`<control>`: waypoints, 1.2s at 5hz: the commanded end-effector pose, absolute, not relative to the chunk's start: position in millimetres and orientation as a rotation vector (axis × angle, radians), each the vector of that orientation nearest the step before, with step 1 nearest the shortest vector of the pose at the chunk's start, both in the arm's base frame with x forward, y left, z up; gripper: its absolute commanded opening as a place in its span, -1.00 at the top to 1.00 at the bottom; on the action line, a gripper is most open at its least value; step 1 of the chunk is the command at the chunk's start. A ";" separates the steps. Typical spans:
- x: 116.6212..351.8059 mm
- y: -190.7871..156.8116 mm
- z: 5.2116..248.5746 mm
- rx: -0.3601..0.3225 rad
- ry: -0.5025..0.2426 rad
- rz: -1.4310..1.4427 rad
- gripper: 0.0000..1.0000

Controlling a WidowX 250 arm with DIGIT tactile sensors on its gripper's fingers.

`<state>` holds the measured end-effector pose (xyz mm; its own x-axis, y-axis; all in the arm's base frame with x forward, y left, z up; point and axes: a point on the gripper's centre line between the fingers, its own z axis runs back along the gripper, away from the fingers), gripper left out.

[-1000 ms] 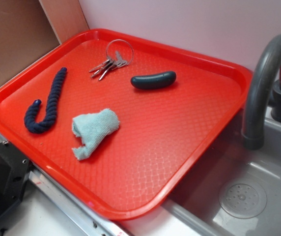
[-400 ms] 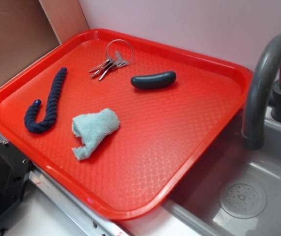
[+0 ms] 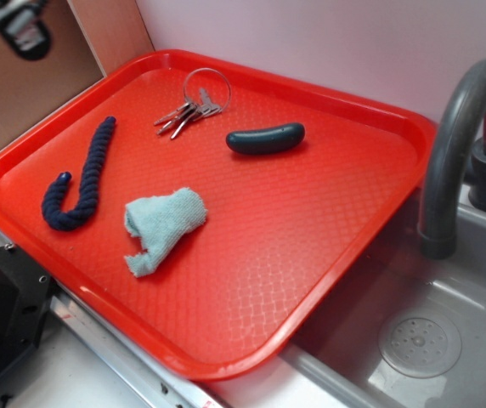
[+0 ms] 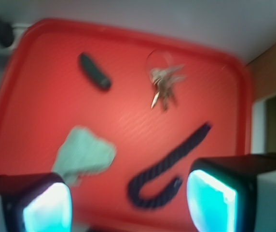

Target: Grab the plastic pickle.

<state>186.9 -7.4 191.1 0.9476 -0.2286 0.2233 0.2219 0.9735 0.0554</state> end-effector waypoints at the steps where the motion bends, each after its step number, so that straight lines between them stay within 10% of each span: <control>1: 254.7 -33.7 165.4 0.060 -0.307 -0.504 -1.00; 6: 307.0 -63.9 74.3 0.040 -0.163 -0.648 -1.00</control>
